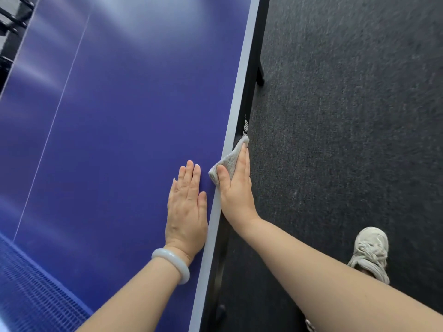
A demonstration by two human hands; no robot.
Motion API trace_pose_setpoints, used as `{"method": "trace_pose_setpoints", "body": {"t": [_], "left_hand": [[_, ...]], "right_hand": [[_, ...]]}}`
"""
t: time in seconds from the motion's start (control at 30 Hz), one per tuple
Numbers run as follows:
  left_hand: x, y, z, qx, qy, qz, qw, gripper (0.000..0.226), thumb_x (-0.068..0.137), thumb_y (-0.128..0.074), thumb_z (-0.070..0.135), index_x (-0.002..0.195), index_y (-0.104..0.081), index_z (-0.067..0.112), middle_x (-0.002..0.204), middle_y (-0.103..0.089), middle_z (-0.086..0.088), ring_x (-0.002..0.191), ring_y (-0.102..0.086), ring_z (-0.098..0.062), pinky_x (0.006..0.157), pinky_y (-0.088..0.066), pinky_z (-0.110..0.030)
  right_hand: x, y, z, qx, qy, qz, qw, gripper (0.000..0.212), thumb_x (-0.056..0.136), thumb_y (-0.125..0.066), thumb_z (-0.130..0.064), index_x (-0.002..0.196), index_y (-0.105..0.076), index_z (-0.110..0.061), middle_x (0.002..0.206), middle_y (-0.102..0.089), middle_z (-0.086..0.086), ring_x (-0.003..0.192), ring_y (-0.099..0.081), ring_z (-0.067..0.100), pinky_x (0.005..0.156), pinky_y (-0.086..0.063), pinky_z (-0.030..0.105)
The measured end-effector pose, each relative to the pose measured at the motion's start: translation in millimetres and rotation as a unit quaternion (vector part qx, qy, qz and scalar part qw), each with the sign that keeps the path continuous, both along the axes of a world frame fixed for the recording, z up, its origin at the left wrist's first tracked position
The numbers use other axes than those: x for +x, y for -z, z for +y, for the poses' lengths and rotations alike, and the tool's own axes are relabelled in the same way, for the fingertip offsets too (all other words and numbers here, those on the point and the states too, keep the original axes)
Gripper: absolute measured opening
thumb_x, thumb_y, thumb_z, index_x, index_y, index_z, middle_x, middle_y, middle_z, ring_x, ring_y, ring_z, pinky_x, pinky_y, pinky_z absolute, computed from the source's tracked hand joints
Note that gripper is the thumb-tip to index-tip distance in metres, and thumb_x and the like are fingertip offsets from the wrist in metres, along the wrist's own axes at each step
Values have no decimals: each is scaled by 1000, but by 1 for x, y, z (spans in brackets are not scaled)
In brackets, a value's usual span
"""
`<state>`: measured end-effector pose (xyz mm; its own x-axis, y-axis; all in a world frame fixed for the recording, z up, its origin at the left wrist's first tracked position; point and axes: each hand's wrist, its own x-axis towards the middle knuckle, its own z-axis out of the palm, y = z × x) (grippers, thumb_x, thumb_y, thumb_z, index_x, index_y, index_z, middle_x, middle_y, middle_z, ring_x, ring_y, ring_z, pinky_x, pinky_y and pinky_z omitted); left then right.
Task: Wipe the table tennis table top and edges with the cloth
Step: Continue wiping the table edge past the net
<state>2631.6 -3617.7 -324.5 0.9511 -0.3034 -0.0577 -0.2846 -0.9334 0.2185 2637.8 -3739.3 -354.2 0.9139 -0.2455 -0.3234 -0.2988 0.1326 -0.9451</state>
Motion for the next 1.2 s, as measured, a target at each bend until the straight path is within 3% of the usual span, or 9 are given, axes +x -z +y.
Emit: {"method": "trace_pose_setpoints", "body": {"t": [0.1,0.23,0.33,0.57,0.67,0.8,0.9,1.0,1.2], "left_hand": [[1,2,2,-19,-4,-2,1000,56,102,-18,31,156,-22,14,164,-14,4,152,-5,-7,125,-9,-39],[4,5,6,-45,-6,-6,999,53,103,-24,23,155,-25,14,164,-17,5,152,-6,-6,125,-10,-41],[3,4,8,-52,-5,-5,999,52,104,-24,23,155,-25,15,164,-17,5,151,-6,-5,125,-10,-40],[2,4,9,-65,-2,-9,998,52,105,-25,24,156,-25,16,164,-18,5,151,-6,-3,125,-8,-36],[3,6,10,-86,0,-12,996,49,106,-28,18,155,-27,14,163,-20,3,151,-8,-6,125,-8,-36],[3,7,11,-111,1,-15,994,47,107,-29,17,154,-30,13,163,-22,2,151,-11,-8,125,-8,-35],[2,7,12,-114,3,-18,993,48,106,-28,17,154,-31,12,162,-23,1,152,-12,-10,125,-8,-34],[5,8,10,-108,4,-30,994,47,106,-30,13,153,-32,11,162,-24,-2,152,-13,-14,125,-8,-34],[6,10,11,-106,6,-34,994,47,106,-31,14,153,-32,10,162,-25,-3,151,-14,-14,125,-7,-33]], "right_hand": [[-19,-5,16,5,24,11,1000,69,106,-39,-33,159,5,-34,167,3,-15,143,-24,14,114,-19,25],[-72,-10,39,45,-4,-34,998,72,107,-41,-25,155,11,-37,165,10,-21,150,3,-6,126,-9,31],[-58,-5,25,60,-27,-30,997,69,108,-38,-26,154,14,-31,165,15,-17,149,9,-7,126,-2,28],[0,-8,1,52,11,-11,999,65,109,-34,-29,158,9,-24,162,-17,-4,150,-15,11,125,-13,42],[-72,-6,31,53,-13,-54,997,68,109,-37,-22,158,9,-22,166,10,-13,151,7,-2,127,-5,38],[-166,-6,62,84,-127,-35,988,78,107,-41,-22,148,21,-46,161,20,-27,148,8,-9,126,-11,35],[-155,-8,57,53,-147,4,988,79,107,-41,-23,150,24,-33,164,21,-13,152,7,1,121,-1,16],[-107,-15,39,27,-106,6,994,74,108,-39,-20,156,17,-16,166,18,-3,153,12,7,124,2,24],[-149,-21,57,50,-160,70,983,77,108,-38,-29,154,24,-30,166,19,-9,152,-12,17,115,-14,21]]}}
